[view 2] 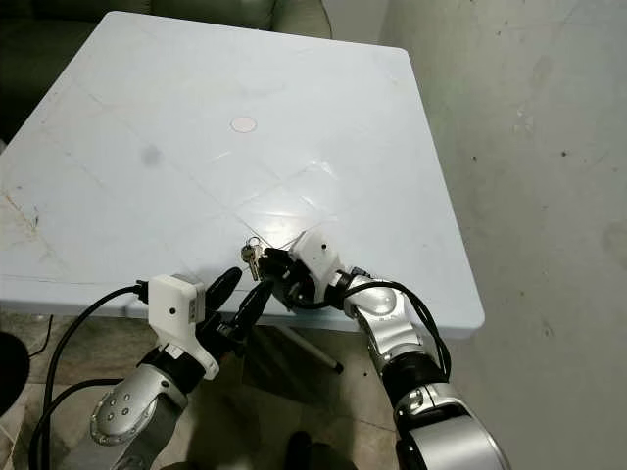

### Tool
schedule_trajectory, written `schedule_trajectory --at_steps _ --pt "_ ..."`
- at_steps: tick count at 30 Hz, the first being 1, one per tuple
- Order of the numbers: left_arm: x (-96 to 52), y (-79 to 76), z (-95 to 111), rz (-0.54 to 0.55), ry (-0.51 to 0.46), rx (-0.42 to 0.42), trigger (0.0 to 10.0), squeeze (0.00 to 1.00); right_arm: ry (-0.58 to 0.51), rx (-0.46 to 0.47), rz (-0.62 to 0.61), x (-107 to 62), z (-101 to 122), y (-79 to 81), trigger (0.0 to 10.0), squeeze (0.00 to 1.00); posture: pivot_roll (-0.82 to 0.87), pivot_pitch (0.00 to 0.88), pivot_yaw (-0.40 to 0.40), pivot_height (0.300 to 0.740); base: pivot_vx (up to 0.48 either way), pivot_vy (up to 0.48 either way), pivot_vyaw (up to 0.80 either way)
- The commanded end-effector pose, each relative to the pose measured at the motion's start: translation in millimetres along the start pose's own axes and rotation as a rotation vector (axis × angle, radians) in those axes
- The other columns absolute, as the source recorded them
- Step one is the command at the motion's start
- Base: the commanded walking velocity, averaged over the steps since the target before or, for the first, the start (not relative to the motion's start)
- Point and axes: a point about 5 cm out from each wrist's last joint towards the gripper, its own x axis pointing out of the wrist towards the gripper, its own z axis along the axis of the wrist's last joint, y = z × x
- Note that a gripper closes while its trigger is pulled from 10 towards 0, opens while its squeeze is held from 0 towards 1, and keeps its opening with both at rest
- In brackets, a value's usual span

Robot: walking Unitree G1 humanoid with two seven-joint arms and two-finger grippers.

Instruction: Hang keys on a hook

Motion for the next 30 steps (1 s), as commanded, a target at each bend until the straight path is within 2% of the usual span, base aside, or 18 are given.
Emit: schedule_trajectory --at_steps 1,2,3,5,6,10,11,12,13,14,16,17,18,19,25,26,29,30 --pt "0.4 -4.6 2 -0.016 -0.005 -0.003 10.0 0.00 -0.013 0.010 -0.001 -1.4 2 -3.5 4.8 0.00 0.13 0.207 -0.112 0.740 0.000 0.000 0.00" --pt "0.5 -4.6 2 -0.016 -0.005 -0.003 10.0 0.00 -0.016 0.013 -0.001 -1.6 2 -3.7 1.6 0.00 0.13 0.207 -0.112 0.740 0.000 0.000 0.00" --pt "0.5 -4.7 2 -0.016 -0.006 -0.003 10.0 0.00 -0.019 0.012 0.000 -1.7 3 -3.8 0.7 0.00 0.13 0.207 -0.112 0.740 0.000 0.000 0.00" --pt "0.5 -4.9 2 -0.017 -0.007 -0.004 10.0 0.00 -0.017 0.010 -0.008 -1.7 3 -4.5 0.8 0.00 0.13 0.207 -0.112 0.740 0.000 0.000 0.00" --pt "0.5 -5.1 2 -0.018 -0.007 -0.005 10.0 0.00 -0.020 0.010 -0.008 -1.7 3 -4.6 0.0 0.00 0.13 0.207 -0.112 0.740 0.000 0.000 0.00" --pt "0.4 -5.3 2 -0.020 -0.006 -0.005 10.0 0.00 -0.024 0.012 -0.007 -1.8 3 -4.7 0.0 0.00 0.13 0.205 -0.111 0.740 0.000 0.000 0.00" --pt "0.5 -5.4 2 -0.020 -0.006 -0.005 10.0 0.00 -0.025 0.014 -0.009 -1.9 3 -5.1 0.5 0.00 0.13 0.207 -0.109 0.740 0.000 0.000 0.00" --pt "0.5 -5.5 2 -0.021 -0.005 -0.004 10.0 0.00 -0.028 0.017 -0.006 -2.2 4 -5.0 0.0 0.00 0.13 0.206 -0.110 0.740 0.000 0.000 0.00" --pt "0.5 -5.6 2 -0.021 -0.005 -0.004 10.0 0.00 -0.028 0.017 -0.005 -2.2 3 -5.0 0.1 0.00 0.13 0.206 -0.110 0.740 0.000 0.000 0.00" --pt "0.6 -5.6 2 -0.021 -0.006 -0.005 10.0 0.00 -0.025 0.015 -0.009 -2.3 3 -5.4 1.5 0.00 0.13 0.206 -0.110 0.740 0.000 0.000 0.00" --pt "0.7 -5.4 2 -0.022 -0.005 -0.005 10.0 0.00 -0.030 0.016 -0.007 -2.2 4 -5.3 1.5 0.00 0.13 0.207 -0.109 0.740 0.000 0.000 0.00" --pt "0.7 -5.4 2 -0.022 -0.005 -0.005 10.0 0.00 -0.035 0.018 -0.016 -2.1 4 -6.1 0.0 0.00 0.13 0.207 -0.109 0.740 0.000 0.000 0.00" --pt "0.8 -5.5 2 -0.022 -0.005 -0.005 10.0 0.00 -0.038 0.022 -0.024 -2.0 5 -7.0 1.6 0.00 0.13 0.207 -0.109 0.740 0.000 0.000 0.00" --pt "0.9 -5.5 2 -0.021 -0.006 -0.006 10.0 0.00 -0.058 0.037 -0.030 -2.1 7 -8.1 0.0 0.00 0.13 0.207 -0.109 0.740 0.000 0.000 0.00" --pt "4.4 -5.3 4 -0.019 -0.015 -0.003 10.0 0.00 -0.184 0.142 -0.139 -0.7 27 -25.5 0.0 0.00 0.13 0.207 -0.110 0.740 0.000 0.000 0.00" --pt "7.7 -5.1 5 -0.018 -0.024 -0.005 10.0 0.00 -0.246 0.186 -0.176 -1.6 36 -32.8 0.0 0.00 0.13 0.203 -0.110 0.740 0.000 0.000 0.00" --pt "16.2 -3.7 6 -0.001 -0.036 -0.009 10.0 0.00 -0.325 0.234 -0.286 -4.6 49 -46.7 0.0 0.00 0.13 0.198 -0.108 0.740 0.000 0.000 0.00" --pt "21.3 -2.4 7 0.009 -0.043 -0.008 10.0 0.00 -0.374 0.262 -0.360 -8.0 56 -55.2 0.0 0.00 0.12 0.191 -0.106 0.740 0.000 0.000 0.00"
